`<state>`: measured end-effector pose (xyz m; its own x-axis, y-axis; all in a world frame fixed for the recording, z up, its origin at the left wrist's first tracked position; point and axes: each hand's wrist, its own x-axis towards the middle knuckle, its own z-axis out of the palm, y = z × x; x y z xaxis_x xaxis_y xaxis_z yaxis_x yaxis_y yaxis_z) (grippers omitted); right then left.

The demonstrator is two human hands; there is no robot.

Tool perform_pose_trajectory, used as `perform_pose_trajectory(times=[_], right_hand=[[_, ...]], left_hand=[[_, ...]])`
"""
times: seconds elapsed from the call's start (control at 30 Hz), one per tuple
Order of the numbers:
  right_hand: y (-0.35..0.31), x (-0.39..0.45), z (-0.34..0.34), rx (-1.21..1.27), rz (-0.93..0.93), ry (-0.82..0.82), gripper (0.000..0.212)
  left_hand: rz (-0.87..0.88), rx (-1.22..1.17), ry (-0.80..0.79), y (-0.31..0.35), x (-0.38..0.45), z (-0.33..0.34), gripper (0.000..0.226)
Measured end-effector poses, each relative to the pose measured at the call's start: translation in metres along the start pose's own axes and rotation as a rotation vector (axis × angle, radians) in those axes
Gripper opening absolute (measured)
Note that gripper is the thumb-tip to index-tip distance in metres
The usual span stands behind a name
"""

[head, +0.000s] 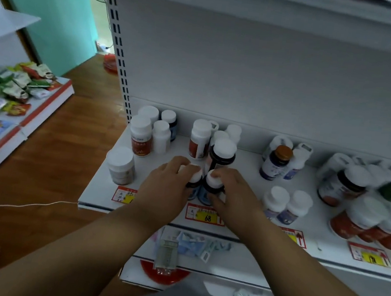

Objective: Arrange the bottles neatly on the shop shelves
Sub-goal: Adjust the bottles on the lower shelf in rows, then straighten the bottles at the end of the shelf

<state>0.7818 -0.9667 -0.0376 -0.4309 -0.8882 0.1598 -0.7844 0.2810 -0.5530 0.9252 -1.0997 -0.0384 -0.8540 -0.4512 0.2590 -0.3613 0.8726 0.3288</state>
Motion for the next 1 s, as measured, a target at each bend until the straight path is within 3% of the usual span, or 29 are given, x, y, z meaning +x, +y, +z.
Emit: perform_pose_trajectory(times=[0.1, 0.23, 0.3, 0.63, 0.83, 1.0], right_hand=[[-0.003, -0.003, -0.006, -0.058, -0.020, 0.060, 0.045], [-0.004, -0.021, -0.033, -0.109, -0.138, 0.364, 0.028], [-0.001, -0.034, -0.055, -0.134, -0.120, 0.435, 0.026], [0.096, -0.170, -0.210, -0.208, 0.101, 0.605, 0.020], [0.164, -0.262, -0.283, -0.208, 0.176, 0.606, 0.018], [0.223, -0.284, -0.319, -0.188, 0.232, 0.586, 0.016]], left_hand=[[0.026, 0.066, 0.080, 0.008, 0.000, -0.008, 0.055], [0.117, 0.009, 0.199, 0.039, 0.005, -0.022, 0.041], [0.161, -0.049, 0.225, 0.063, 0.009, -0.020, 0.035], [0.360, -0.262, 0.140, 0.269, 0.034, 0.039, 0.030], [0.403, -0.359, 0.134, 0.404, 0.042, 0.085, 0.027], [0.405, -0.354, 0.112, 0.463, 0.057, 0.111, 0.025]])
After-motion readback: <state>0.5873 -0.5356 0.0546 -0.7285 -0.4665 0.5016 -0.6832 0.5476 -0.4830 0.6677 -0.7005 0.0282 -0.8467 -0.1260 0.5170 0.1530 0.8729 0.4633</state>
